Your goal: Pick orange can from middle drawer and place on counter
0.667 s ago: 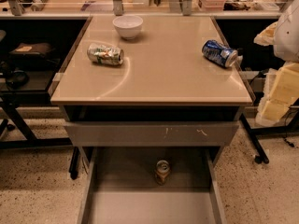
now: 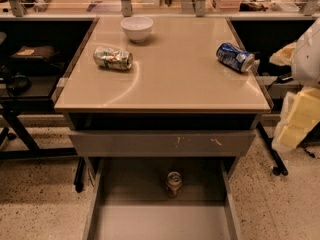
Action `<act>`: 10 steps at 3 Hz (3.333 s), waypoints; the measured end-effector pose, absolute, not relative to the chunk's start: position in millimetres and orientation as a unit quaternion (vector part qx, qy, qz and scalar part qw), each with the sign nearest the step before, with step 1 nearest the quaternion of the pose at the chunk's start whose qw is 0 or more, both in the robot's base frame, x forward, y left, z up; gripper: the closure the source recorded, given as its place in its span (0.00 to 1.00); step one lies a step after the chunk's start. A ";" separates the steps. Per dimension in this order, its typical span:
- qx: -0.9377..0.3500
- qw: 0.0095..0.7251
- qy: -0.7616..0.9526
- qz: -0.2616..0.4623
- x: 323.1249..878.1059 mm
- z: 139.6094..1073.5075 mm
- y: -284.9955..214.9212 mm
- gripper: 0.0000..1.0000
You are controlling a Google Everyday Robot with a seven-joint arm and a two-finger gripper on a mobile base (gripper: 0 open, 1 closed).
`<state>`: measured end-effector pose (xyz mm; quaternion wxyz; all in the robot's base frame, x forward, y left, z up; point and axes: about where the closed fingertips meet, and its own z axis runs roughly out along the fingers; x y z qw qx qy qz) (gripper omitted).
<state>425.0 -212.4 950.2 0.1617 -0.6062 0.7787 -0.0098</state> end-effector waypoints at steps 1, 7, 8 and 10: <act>-0.612 0.170 0.772 0.023 403.5 904.3 -206.6 0.00; -0.616 0.236 0.743 0.115 387.6 698.5 -189.0 0.00; -0.599 0.264 0.742 0.143 409.4 638.5 -191.1 0.00; -0.573 0.299 0.739 0.190 428.5 578.3 -186.6 0.00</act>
Offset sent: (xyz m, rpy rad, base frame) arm -0.0708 0.0228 -0.1941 0.2183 0.0221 0.1409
